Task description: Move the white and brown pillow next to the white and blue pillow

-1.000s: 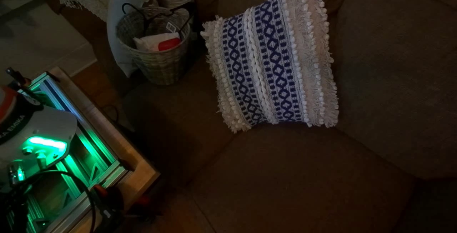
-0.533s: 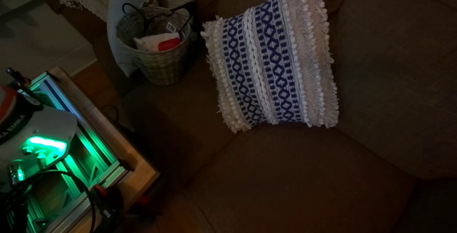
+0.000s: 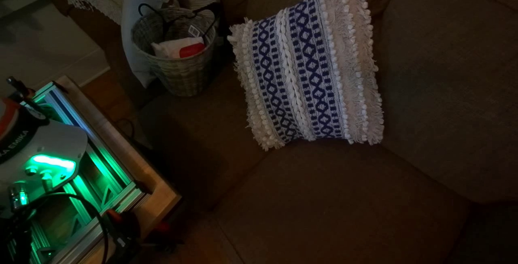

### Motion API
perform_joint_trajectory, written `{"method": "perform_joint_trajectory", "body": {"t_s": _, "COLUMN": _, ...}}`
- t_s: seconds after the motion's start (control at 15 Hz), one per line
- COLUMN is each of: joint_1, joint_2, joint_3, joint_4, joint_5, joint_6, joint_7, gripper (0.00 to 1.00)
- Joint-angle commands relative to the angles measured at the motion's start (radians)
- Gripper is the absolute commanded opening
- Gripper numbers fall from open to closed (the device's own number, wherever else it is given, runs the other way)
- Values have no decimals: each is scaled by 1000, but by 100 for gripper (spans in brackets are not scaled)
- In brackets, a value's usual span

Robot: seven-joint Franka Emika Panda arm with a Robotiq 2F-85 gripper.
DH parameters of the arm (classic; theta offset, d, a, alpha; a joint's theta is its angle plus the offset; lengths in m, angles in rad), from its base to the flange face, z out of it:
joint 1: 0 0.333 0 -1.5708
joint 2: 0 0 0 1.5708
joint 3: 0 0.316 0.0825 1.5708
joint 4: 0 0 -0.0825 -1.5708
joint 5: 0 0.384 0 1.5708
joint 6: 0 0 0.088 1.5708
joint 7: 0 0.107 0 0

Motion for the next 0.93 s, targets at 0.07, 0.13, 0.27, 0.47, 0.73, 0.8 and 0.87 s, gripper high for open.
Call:
{"method": "perform_joint_trajectory", "body": {"t_s": 0.07, "joint_1": -25, "joint_2": 23, "joint_3": 17, "joint_4": 1, "joint_5": -13, "joint_6": 7, "joint_7": 9, "gripper": 100}}
{"method": "perform_joint_trajectory", "body": {"t_s": 0.13, "joint_1": -28, "joint_2": 31, "joint_3": 12, "joint_4": -2, "joint_5": -19, "joint_6": 8, "joint_7": 4, "gripper": 100}}
{"method": "perform_joint_trajectory", "body": {"t_s": 0.27, "joint_1": -43, "joint_2": 48, "joint_3": 14, "joint_4": -2, "joint_5": -9, "joint_6": -15, "joint_7": -2, "gripper": 100}}
{"method": "perform_joint_trajectory", "body": {"t_s": 0.47, "joint_1": -55, "joint_2": 95, "joint_3": 29, "joint_4": 5, "joint_5": 7, "joint_6": -50, "joint_7": -5, "gripper": 100}}
{"method": "perform_joint_trajectory", "body": {"t_s": 0.73, "joint_1": -77, "joint_2": 158, "joint_3": 75, "joint_4": 24, "joint_5": 56, "joint_6": -60, "joint_7": -13, "gripper": 100}}
{"method": "perform_joint_trajectory", "body": {"t_s": 0.8, "joint_1": -79, "joint_2": 166, "joint_3": 83, "joint_4": 28, "joint_5": 65, "joint_6": -59, "joint_7": -11, "gripper": 75}}
{"method": "perform_joint_trajectory", "body": {"t_s": 0.87, "joint_1": -81, "joint_2": 173, "joint_3": 93, "joint_4": 34, "joint_5": 73, "joint_6": -56, "joint_7": -11, "gripper": 73}}
